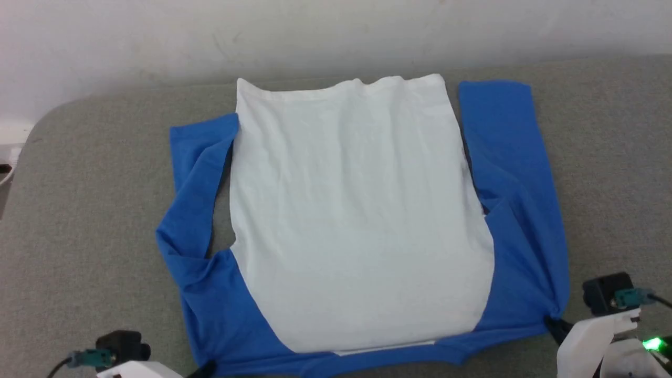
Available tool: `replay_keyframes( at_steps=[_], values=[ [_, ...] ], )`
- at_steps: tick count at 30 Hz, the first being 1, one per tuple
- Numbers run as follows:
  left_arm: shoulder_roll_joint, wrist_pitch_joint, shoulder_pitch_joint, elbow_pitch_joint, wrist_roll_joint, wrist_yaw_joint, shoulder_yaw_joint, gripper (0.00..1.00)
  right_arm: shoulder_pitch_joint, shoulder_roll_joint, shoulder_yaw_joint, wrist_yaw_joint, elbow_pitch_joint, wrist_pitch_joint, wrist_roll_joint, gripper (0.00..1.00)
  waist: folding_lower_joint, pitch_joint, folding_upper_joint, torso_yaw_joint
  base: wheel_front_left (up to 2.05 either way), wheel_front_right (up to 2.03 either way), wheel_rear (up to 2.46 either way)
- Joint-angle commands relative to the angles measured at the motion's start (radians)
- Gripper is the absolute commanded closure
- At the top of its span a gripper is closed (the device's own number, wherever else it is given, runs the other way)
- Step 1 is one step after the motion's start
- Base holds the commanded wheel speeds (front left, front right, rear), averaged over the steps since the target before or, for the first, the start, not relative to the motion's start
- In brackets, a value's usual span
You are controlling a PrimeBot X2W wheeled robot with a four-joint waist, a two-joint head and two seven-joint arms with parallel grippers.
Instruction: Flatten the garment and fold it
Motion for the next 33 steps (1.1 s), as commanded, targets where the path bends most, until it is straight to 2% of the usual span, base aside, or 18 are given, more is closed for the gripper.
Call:
replay_keyframes(
  at_steps=[1, 7, 8, 9, 10, 11, 17, 24, 29, 33],
  values=[
    [0.011, -0.015, 0.016, 0.013, 0.019, 0.020, 0.015, 1.00, 0.017, -0.019, -0.029, -0.011, 0.002, 0.006, -0.041, 1.00, 0.0003, 0.002, 0.0000, -0.002, 0.00, 0.00, 0.00],
    [-0.015, -0.052, -0.009, 0.066, 0.050, 0.011, -0.032, 1.00, 0.024, 0.020, 0.008, -0.011, 0.089, -0.028, -0.078, 1.00, 0.0003, 0.010, 0.0000, -0.006, 0.00, 0.00, 0.00],
    [-0.017, -0.057, -0.014, 0.076, 0.058, 0.009, -0.040, 0.91, 0.021, 0.024, 0.014, -0.011, 0.107, -0.034, -0.082, 1.00, 0.0003, 0.009, 0.0000, -0.006, 0.00, 0.00, 0.00],
    [-0.019, -0.063, -0.018, 0.084, 0.065, 0.007, -0.048, 0.59, 0.017, 0.027, 0.018, -0.011, 0.123, -0.045, -0.088, 1.00, 0.0003, 0.009, 0.0000, -0.005, 0.00, 0.00, 0.00],
    [-0.020, -0.070, -0.022, 0.092, 0.073, 0.002, -0.056, 0.00, 0.014, 0.033, 0.022, -0.011, 0.134, -0.055, -0.093, 0.75, 0.0003, 0.008, 0.0000, -0.005, 0.00, 0.00, 0.00],
    [-0.021, -0.080, -0.026, 0.098, 0.080, 0.000, -0.061, 0.00, 0.014, 0.038, 0.026, -0.011, 0.141, -0.063, -0.099, 0.02, 0.0003, 0.005, 0.0000, -0.004, 0.00, 0.00, 0.00],
    [-0.022, -0.140, -0.023, 0.084, 0.095, -0.012, -0.057, 0.00, 0.028, 0.034, 0.008, -0.011, 0.151, -0.153, -0.094, 0.00, 0.0003, -0.020, 0.0000, 0.004, 0.00, 0.00, 0.00],
    [0.018, -0.300, -0.051, -0.020, 0.164, -0.029, -0.001, 0.00, 0.045, 0.029, -0.038, -0.011, 0.037, -0.362, -0.096, 0.00, 0.0003, -0.042, 0.0000, 0.000, 0.00, 0.00, 0.00],
    [0.081, -0.410, -0.163, -0.020, 0.268, -0.037, 0.018, 0.00, 0.012, 0.009, -0.014, -0.011, -0.025, -0.516, -0.109, 0.00, 0.0003, -0.009, 0.0000, -0.019, 0.00, 0.00, 0.00],
    [0.113, -0.429, -0.322, 0.067, 0.313, -0.047, 0.002, 0.00, -0.023, 0.000, 0.008, -0.011, -0.031, -0.573, -0.116, 0.00, 0.0003, 0.048, 0.0000, -0.029, 0.00, 0.00, 0.00]
  ],
)
